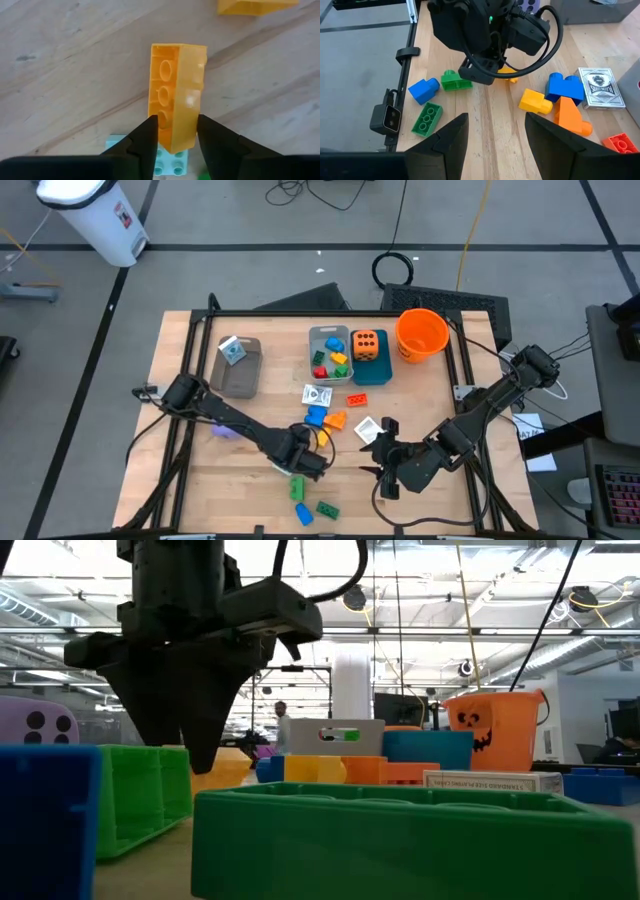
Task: Pick & Place Toys
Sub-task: Put the yellow game piece into the gray bin
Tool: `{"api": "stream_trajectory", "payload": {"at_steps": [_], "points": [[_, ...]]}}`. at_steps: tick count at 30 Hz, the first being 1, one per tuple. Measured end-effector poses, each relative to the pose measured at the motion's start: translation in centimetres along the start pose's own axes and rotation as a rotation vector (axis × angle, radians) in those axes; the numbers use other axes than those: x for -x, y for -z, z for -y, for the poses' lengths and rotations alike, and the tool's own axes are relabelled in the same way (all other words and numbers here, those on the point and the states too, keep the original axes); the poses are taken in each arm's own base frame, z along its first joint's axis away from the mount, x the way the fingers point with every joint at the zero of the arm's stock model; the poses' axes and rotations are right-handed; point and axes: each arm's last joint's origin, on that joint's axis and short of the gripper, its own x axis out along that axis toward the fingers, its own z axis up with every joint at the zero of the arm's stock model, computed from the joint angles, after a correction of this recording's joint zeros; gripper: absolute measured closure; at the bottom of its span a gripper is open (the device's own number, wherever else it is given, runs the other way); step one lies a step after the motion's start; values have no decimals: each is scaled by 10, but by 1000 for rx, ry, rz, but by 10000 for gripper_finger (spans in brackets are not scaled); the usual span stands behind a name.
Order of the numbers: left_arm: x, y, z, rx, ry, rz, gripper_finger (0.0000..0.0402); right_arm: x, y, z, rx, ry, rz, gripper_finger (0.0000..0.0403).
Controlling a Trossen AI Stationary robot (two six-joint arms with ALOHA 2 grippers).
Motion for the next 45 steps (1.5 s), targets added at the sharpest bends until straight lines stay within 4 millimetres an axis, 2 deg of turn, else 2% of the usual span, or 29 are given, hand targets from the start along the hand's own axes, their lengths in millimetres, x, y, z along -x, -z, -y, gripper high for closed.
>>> {"api": "stream_trajectory", "payload": {"at_steps": [9, 17, 23, 33, 37, 40, 45], "points": [[-2, -1, -1, 3, -6, 4, 202, 0, 0, 0, 0, -3, -2, 216], [-17, 2, -10, 14, -35, -54, 206, 0, 0, 0, 0, -3, -2, 216], [-19, 3, -10, 37, -13, -49, 231, 0, 0, 0, 0, -3, -2, 216], [-19, 3, -10, 38, -13, -35, 324, 0, 0, 0, 3, -2, -2, 216], [-19, 2, -10, 32, -13, -29, 345, -4, 6, 1, 5, 2, -9, 216], [-19, 2, -10, 0, -12, -28, 337, -8, 14, 3, -22, 8, -23, 216], [-19, 2, -10, -13, -10, -32, 276, -15, 24, 5, -60, -14, -48, 216]]}}
